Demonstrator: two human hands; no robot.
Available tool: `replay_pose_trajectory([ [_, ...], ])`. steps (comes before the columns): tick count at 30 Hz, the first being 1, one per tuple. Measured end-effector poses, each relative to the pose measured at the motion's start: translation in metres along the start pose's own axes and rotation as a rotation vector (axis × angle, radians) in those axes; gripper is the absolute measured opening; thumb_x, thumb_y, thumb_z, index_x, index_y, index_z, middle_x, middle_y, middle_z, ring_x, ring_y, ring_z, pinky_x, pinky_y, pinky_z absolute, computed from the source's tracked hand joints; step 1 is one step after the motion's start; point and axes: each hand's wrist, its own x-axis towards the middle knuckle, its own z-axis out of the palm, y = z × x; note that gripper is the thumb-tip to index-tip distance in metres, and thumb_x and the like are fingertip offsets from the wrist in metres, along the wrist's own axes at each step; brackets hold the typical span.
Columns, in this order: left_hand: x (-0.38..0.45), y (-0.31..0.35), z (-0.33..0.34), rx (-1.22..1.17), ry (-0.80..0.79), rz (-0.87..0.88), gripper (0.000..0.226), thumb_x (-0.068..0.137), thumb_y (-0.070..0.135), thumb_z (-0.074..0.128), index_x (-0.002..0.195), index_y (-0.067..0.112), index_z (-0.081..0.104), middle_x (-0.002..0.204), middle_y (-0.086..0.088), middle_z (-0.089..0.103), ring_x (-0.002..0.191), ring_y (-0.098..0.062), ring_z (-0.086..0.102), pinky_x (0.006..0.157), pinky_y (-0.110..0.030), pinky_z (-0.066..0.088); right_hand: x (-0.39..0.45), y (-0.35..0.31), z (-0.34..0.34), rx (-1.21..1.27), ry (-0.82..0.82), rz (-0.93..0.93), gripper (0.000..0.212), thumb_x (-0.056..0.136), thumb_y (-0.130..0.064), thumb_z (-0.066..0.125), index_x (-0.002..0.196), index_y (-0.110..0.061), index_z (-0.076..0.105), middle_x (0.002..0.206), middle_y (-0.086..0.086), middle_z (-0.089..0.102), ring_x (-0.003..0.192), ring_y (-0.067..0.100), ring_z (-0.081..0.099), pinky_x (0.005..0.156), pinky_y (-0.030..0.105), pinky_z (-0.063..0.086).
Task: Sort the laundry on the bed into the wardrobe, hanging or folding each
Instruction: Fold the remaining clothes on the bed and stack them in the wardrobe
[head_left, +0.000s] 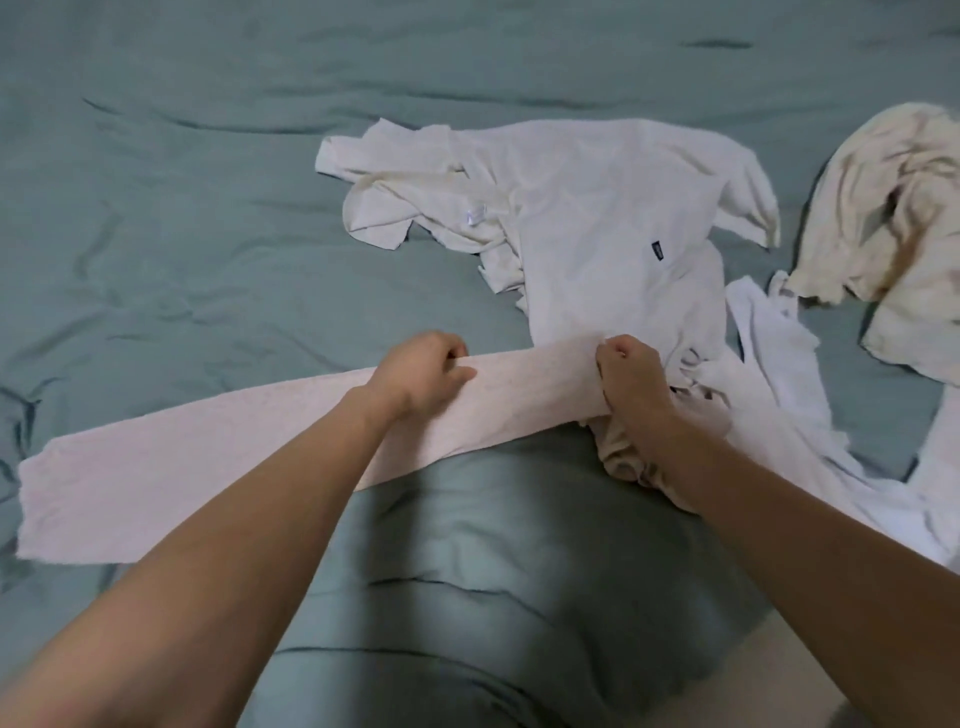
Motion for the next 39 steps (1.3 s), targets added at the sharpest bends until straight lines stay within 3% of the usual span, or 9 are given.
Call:
replay_pose_trajectory([
  [3,0.006,-0.002,0.001,0.008,0.016,-0.036,0.012,0.091,0.027,0.060,0.082,0.020,0.057,0.081,0.001,0.060,0.085,-0.027,0.059,0.075,-0.035,0.047,0.007,0.005,0.005,0.010,-0.131,0.082,0.040,0.096,-0.045,0.046,0.066,-0.018,0.045,0.065,0.002,0.049,0.063,0.020,0.048,0.072,0.033,0.044],
  [8,0.008,-0.001,0.003,0.085,0.114,-0.075,0.011,0.092,0.027,0.058,0.085,0.019,0.061,0.097,-0.002,0.064,0.093,-0.026,0.059,0.078,-0.035,0.047,-0.001,0.023,0.009,-0.322,-0.152,-0.066,0.023,0.088,-0.017,0.060,0.069,-0.005,0.054,0.066,0.013,0.060,0.062,0.027,0.057,0.070,0.040,0.051],
  [14,0.007,-0.006,0.004,0.059,0.093,-0.058,0.010,0.086,0.027,0.066,0.083,0.018,0.064,0.109,-0.001,0.054,0.100,-0.020,0.055,0.082,-0.037,0.050,-0.006,0.034,0.021,-0.273,-0.010,-0.198,0.022,0.095,-0.025,0.055,0.091,-0.008,0.069,0.111,0.004,0.046,0.095,0.018,0.049,0.091,0.033,0.042],
  [17,0.010,-0.005,0.003,0.054,0.113,-0.077,0.009,0.088,0.025,0.063,0.082,0.018,0.062,0.099,0.000,0.058,0.094,-0.021,0.056,0.078,-0.034,0.049,0.004,0.027,0.025,-0.174,-0.043,-0.154,0.039,0.098,-0.022,0.049,0.059,-0.015,0.050,0.079,0.003,0.048,0.071,0.017,0.044,0.069,0.027,0.037],
  [20,0.014,-0.003,0.000,0.027,0.079,-0.113,0.010,0.089,0.024,0.061,0.080,0.019,0.060,0.089,0.001,0.064,0.089,-0.023,0.059,0.076,-0.035,0.050,0.013,0.022,0.026,-0.203,-0.048,-0.122,0.041,0.096,-0.016,0.050,0.056,-0.007,0.049,0.055,0.002,0.043,0.056,0.016,0.039,0.048,0.017,0.032],
  [26,0.016,-0.005,-0.001,-0.102,0.069,-0.085,0.009,0.091,0.017,0.059,0.083,0.013,0.059,0.082,-0.003,0.065,0.080,-0.024,0.059,0.074,-0.034,0.048,0.016,0.022,0.026,-0.189,-0.007,-0.031,0.023,0.091,-0.020,0.060,0.087,-0.002,0.074,0.073,0.005,0.064,0.072,0.021,0.059,0.065,0.025,0.037],
  [31,0.016,-0.001,-0.004,-0.246,-0.075,-0.042,0.009,0.088,0.021,0.064,0.085,0.014,0.061,0.083,-0.001,0.064,0.072,-0.015,0.053,0.068,-0.026,0.043,0.016,0.017,0.020,-0.083,0.039,-0.119,0.020,0.084,-0.021,0.069,0.081,-0.002,0.075,0.082,0.016,0.072,0.081,0.031,0.066,0.076,0.041,0.053],
  [36,0.031,0.013,0.001,-0.230,-0.182,-0.005,0.019,0.083,0.034,0.073,0.083,0.019,0.062,0.075,0.005,0.058,0.069,-0.011,0.049,0.065,-0.022,0.038,0.018,0.020,0.017,-0.069,-0.117,-0.105,0.040,0.090,-0.021,0.064,0.066,0.010,0.062,0.065,0.008,0.051,0.058,0.014,0.044,0.054,0.020,0.037],
  [39,0.038,0.019,0.003,-0.234,-0.178,-0.012,0.013,0.084,0.027,0.073,0.081,0.021,0.063,0.073,0.006,0.057,0.068,-0.010,0.049,0.065,-0.021,0.038,0.017,0.022,0.025,-0.127,-0.103,-0.088,0.050,0.095,-0.018,0.055,0.047,-0.013,0.045,0.051,-0.005,0.042,0.048,0.007,0.035,0.046,0.014,0.031],
])
